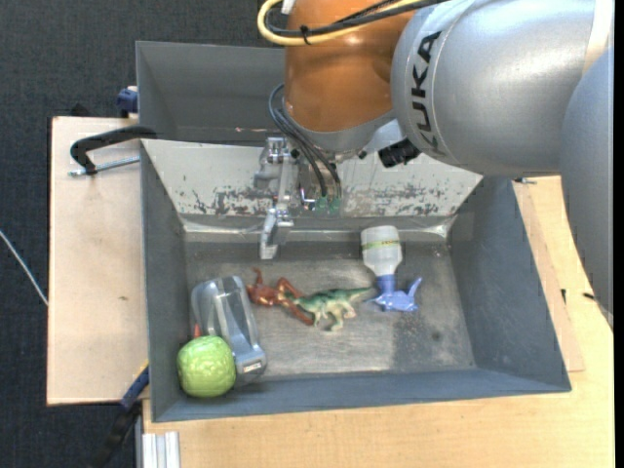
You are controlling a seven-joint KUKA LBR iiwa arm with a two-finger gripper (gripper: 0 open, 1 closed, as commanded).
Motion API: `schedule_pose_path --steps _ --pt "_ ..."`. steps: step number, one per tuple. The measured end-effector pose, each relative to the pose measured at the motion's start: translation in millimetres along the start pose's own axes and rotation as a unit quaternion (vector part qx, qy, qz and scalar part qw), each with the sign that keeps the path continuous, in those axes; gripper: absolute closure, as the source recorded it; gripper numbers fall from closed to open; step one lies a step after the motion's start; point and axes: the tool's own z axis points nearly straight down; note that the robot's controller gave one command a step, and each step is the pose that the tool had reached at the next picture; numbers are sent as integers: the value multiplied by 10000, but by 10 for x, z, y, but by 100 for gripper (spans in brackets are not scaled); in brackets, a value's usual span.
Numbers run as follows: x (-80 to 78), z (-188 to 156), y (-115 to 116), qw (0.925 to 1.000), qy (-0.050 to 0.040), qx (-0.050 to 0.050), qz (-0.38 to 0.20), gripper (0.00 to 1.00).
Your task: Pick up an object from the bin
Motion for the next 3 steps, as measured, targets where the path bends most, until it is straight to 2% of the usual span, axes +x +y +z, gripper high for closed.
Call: schedule_pose_path --steps 1,2,3 --pt "0 0 0 10000 0 0 0 0" --pt "190 541 24 9997 -24 -2 -248 0" --pt "265 1154 -69 9999 -10 -4 109 0"
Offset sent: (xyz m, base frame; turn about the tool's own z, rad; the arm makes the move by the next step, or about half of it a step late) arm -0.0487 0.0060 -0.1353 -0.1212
